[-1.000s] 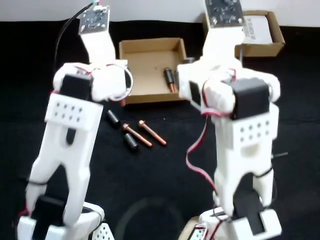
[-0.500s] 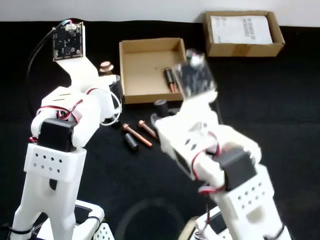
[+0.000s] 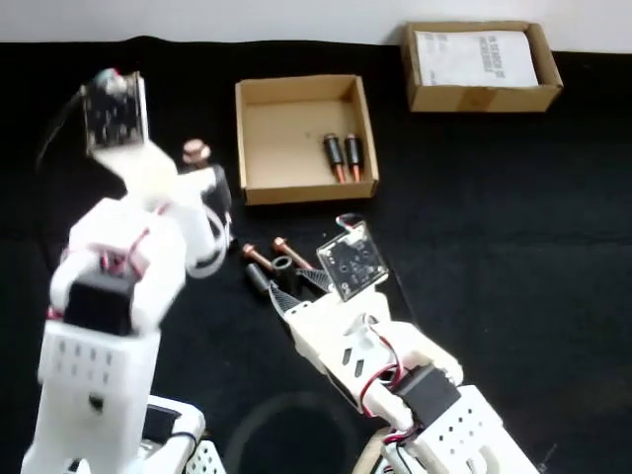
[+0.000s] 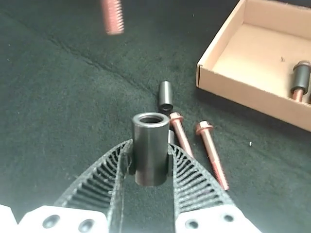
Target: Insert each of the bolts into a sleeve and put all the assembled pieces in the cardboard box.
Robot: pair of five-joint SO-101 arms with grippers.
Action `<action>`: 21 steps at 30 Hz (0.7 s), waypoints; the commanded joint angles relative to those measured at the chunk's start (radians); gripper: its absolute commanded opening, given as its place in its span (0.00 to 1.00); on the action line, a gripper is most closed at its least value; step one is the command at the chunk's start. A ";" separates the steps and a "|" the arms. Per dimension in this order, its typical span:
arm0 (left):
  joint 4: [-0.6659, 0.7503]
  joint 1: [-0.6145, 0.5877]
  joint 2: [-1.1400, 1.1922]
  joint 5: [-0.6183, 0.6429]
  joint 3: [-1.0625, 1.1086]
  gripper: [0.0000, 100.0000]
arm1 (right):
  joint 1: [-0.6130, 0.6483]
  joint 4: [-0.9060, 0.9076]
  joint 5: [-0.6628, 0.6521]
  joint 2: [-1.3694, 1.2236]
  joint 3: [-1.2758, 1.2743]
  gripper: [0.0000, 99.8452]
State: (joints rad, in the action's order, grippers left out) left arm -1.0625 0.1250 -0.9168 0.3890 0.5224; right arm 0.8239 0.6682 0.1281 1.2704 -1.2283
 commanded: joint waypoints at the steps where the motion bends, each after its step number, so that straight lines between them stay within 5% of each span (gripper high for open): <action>1: 0.049 0.031 -0.189 -0.006 0.084 0.01 | 0.005 -0.081 -0.005 0.030 -0.041 0.01; 7: 0.083 0.035 -0.228 0.054 0.173 0.01 | 0.008 -0.257 0.000 0.028 -0.150 0.01; 21: 0.086 0.186 -0.117 0.058 0.177 0.01 | 0.081 -0.265 0.095 0.028 -0.166 0.01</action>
State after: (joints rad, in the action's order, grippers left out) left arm -0.9981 0.2892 -1.0595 0.4442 0.7066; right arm 0.8792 0.4227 0.2156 1.2704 -1.4001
